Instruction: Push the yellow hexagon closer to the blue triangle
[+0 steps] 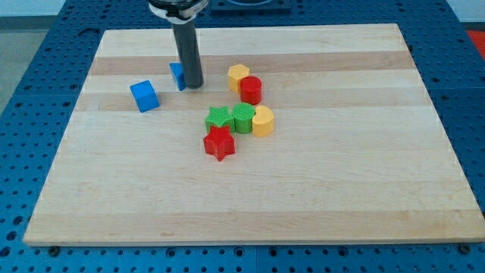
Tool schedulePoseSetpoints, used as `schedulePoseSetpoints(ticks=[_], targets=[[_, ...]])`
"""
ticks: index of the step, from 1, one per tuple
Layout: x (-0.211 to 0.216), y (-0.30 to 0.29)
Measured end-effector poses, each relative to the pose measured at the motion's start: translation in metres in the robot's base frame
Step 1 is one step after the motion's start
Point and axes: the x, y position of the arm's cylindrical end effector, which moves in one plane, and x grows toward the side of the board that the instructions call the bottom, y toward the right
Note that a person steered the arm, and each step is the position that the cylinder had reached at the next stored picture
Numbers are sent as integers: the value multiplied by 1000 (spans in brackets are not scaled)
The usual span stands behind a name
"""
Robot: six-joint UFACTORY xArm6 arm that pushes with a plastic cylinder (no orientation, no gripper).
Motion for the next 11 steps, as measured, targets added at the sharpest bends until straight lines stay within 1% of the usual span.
schedulePoseSetpoints(ticks=[1,2,3,4,5,6,7,11], targets=[[0,-9],[-22,18],[-65,69],[-53,131],[-30,157],[-7,149],[-5,129],[-10,15]])
